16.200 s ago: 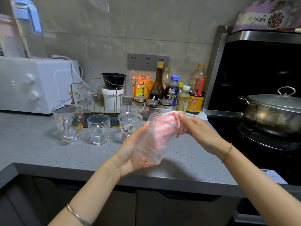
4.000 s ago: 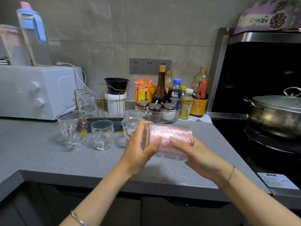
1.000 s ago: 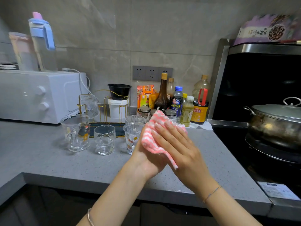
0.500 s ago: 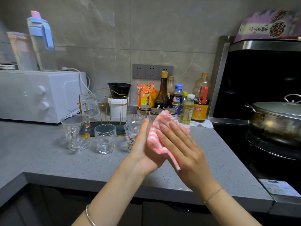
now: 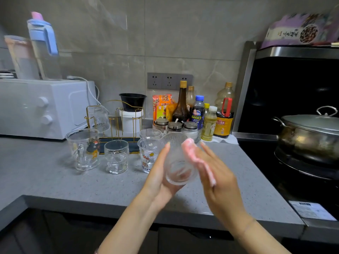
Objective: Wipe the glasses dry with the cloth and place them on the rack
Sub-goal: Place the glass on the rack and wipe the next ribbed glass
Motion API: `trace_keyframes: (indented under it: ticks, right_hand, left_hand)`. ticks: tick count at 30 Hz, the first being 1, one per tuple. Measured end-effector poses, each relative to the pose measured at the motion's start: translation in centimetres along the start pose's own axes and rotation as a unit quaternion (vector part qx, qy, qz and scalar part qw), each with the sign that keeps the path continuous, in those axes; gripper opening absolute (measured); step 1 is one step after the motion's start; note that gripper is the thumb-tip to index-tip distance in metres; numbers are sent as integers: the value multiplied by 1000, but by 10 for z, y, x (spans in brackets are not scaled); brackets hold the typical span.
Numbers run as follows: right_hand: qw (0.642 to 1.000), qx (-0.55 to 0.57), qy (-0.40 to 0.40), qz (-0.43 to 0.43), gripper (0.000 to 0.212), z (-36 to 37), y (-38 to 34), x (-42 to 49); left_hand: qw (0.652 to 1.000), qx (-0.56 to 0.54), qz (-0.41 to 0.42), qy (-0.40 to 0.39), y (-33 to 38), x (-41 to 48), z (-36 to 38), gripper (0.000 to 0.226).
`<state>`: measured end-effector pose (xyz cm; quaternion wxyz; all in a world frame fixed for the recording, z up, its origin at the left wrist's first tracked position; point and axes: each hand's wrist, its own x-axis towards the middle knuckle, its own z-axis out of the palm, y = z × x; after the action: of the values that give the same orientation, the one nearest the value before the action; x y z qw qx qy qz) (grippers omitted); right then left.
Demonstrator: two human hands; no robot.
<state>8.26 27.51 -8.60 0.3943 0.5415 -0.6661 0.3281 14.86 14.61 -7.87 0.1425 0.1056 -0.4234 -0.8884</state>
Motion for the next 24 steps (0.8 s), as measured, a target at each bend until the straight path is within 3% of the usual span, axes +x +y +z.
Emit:
trace_keyframes:
  ticks: [1, 2, 3, 5, 6, 7, 10, 13, 15, 20, 24]
  right_hand:
    - [994, 82, -14, 65, 35, -2, 4, -4]
    - [990, 85, 12, 115, 34, -7, 7, 0]
    - [951, 223, -20, 215, 32, -10, 12, 4]
    - [859, 345, 1, 379, 33, -19, 23, 17]
    - [844, 352, 11, 404, 34, -22, 31, 22]
    - [833, 368, 22, 413, 34, -24, 35, 27]
    - [850, 397, 23, 344, 29, -24, 30, 41]
    - [882, 373, -111, 265, 27, -19, 11, 47]
    - [904, 325, -176, 217, 30, -17, 0, 47]
    - [866, 364, -167, 299, 62, -17, 2, 54]
    - [892, 338, -183, 238, 50, -4, 3, 50]
  left_hand:
    - [1000, 7, 3, 9, -3, -3, -7, 57]
    - [999, 25, 13, 14, -6, -6, -13, 62]
    - [999, 45, 28, 14, -8, -10, -18, 64]
    - [996, 75, 37, 19, -14, -16, -29, 69]
    - [995, 91, 36, 14, -15, -21, -30, 73]
    - [995, 98, 34, 10, -17, -23, -34, 71]
    - [990, 131, 44, 5, -18, -28, -35, 63]
    - [984, 169, 56, -5, -17, -27, -34, 76]
    - [981, 180, 67, -9, -15, -28, -33, 71]
    - [986, 158, 54, 7, -9, -30, -36, 75]
    - [987, 158, 27, -26, -8, -30, -33, 51]
